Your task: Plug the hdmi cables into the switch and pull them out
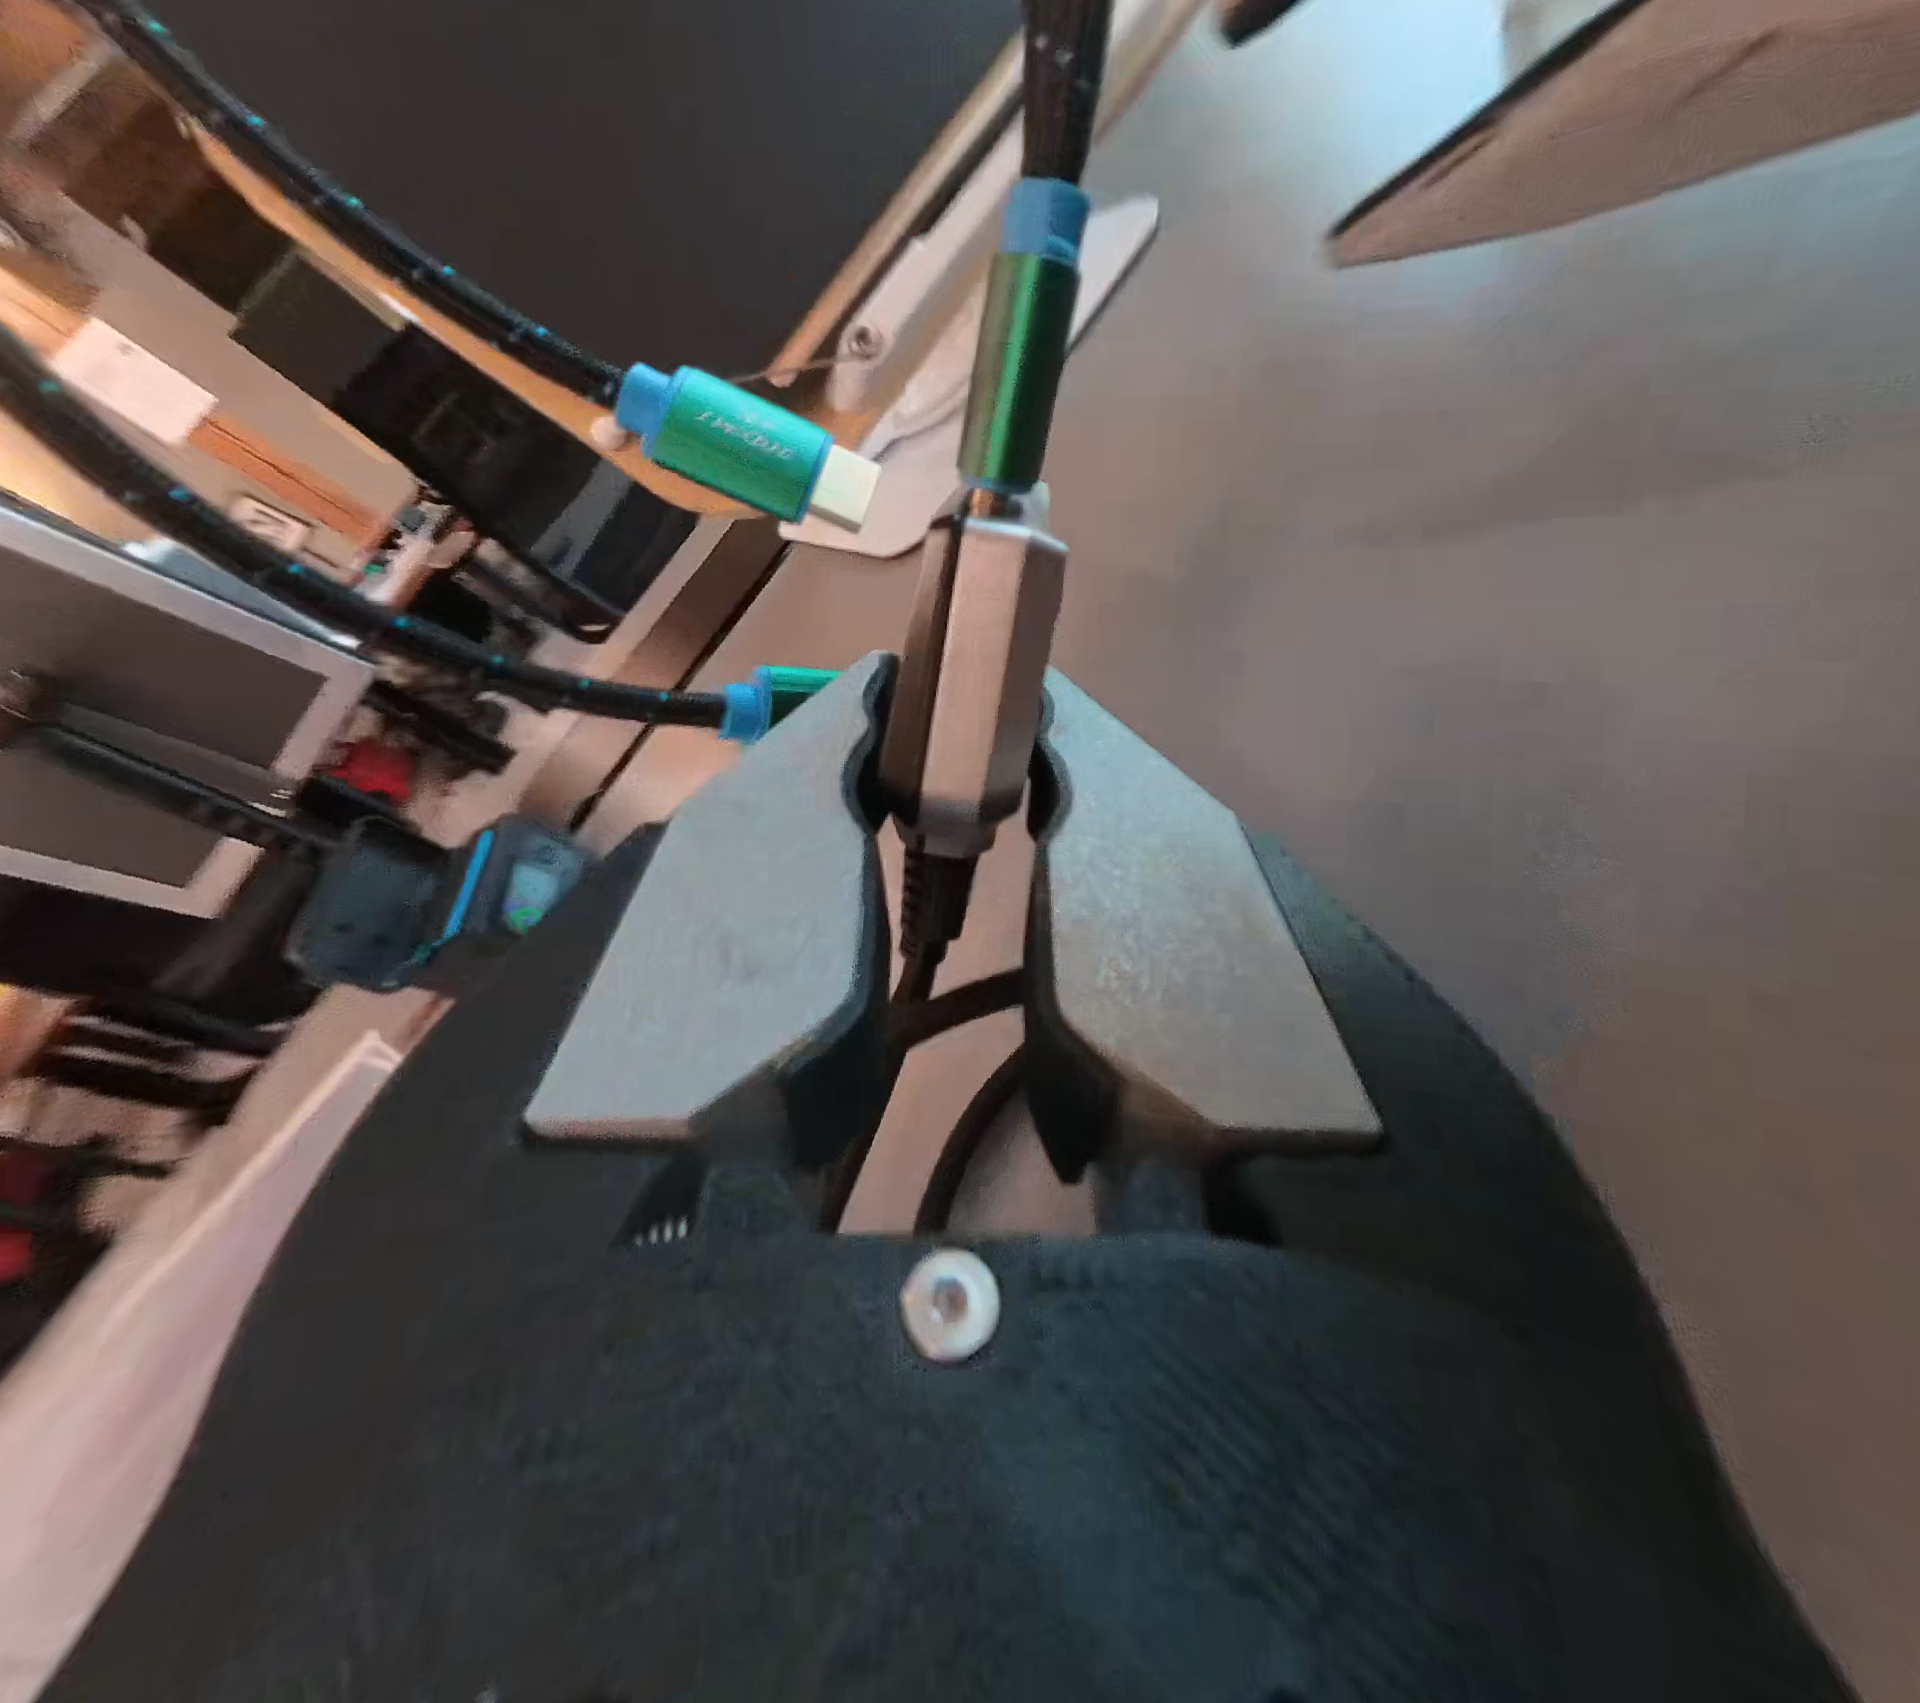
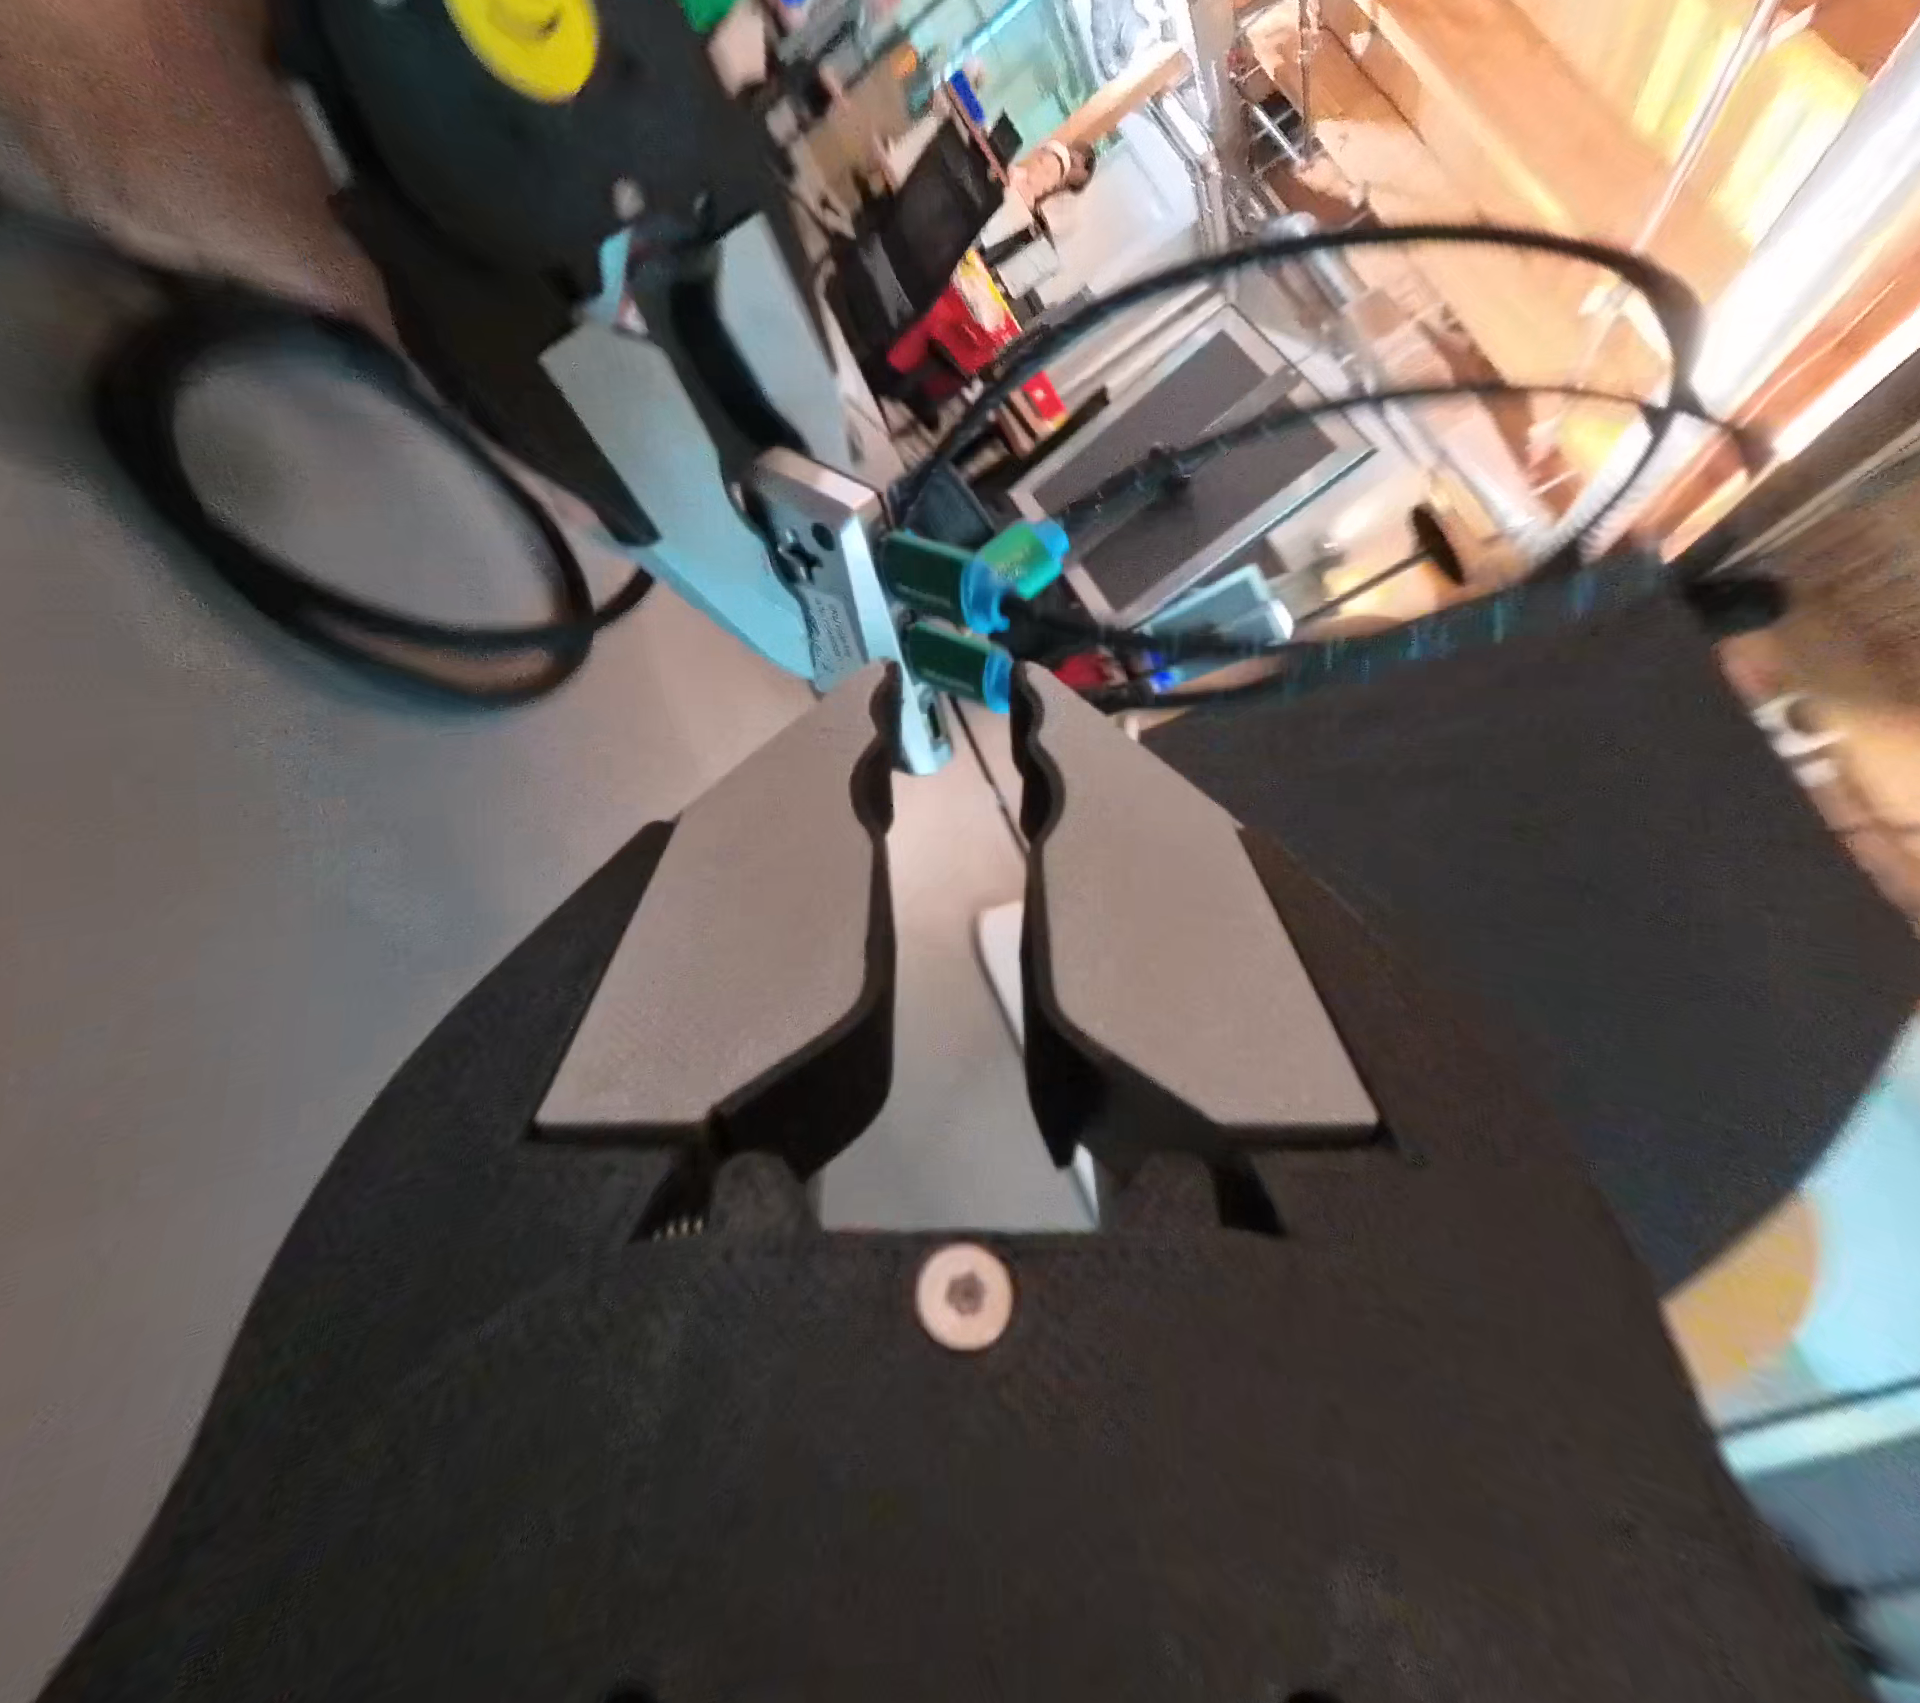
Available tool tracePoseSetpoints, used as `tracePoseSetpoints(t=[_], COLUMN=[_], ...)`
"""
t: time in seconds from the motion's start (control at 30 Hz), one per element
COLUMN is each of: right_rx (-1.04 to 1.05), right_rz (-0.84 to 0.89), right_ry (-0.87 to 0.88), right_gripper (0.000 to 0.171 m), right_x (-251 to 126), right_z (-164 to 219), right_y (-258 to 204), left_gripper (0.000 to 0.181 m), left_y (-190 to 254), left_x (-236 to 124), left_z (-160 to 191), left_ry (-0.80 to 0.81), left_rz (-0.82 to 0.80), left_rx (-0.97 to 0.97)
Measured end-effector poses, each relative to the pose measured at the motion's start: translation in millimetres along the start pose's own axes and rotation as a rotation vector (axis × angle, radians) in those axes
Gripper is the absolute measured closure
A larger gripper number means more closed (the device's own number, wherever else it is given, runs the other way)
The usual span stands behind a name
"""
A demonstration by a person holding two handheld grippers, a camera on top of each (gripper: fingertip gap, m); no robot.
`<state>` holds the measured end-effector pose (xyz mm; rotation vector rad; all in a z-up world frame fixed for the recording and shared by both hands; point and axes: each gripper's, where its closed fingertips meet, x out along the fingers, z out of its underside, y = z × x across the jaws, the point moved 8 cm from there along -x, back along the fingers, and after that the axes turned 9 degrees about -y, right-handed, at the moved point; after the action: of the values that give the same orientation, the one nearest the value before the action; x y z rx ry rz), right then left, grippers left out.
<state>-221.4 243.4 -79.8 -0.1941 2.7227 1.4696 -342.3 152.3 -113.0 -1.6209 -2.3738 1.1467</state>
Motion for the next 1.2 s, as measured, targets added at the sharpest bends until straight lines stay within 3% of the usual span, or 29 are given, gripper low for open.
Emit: tracePoseSetpoints(t=[0.17,0.27,0.43,0.63,0.77,0.93,1.07,1.2], right_rx=[0.46,0.591,0.705,0.742,0.708,0.762,0.759,0.757], right_rz=[-0.299,-0.398,-0.503,-0.634,-0.726,-0.852,-0.851,-0.712], right_ry=[0.02,0.012,0.041,0.205,0.218,0.295,0.237,0.201], right_gripper=[0.148,0.139,0.124,0.135,0.15,0.154,0.155,0.155], right_x=[3,11,14,5,1,-3,-2,-11], right_z=[14,32,38,27,29,29,31,29], right_y=[24,26,27,28,22,19,21,39], left_gripper=[0.162,0.162,0.162,0.162,0.162,0.162,0.16,0.158], left_y=[-25,-34,-22,3,17,24,23,6], left_x=[-15,-19,-23,-25,-26,-28,-26,-32], left_z=[-4,0,-10,-24,-28,-31,-31,-29], left_ry=[0.295,0.38,0.432,0.429,0.401,0.422,0.404,0.495], left_rz=[0.305,0.394,0.571,0.739,0.8,0.89,0.854,0.71], left_rx=[-0.48,-0.621,-0.609,-0.48,-0.397,-0.401,-0.401,-0.445])
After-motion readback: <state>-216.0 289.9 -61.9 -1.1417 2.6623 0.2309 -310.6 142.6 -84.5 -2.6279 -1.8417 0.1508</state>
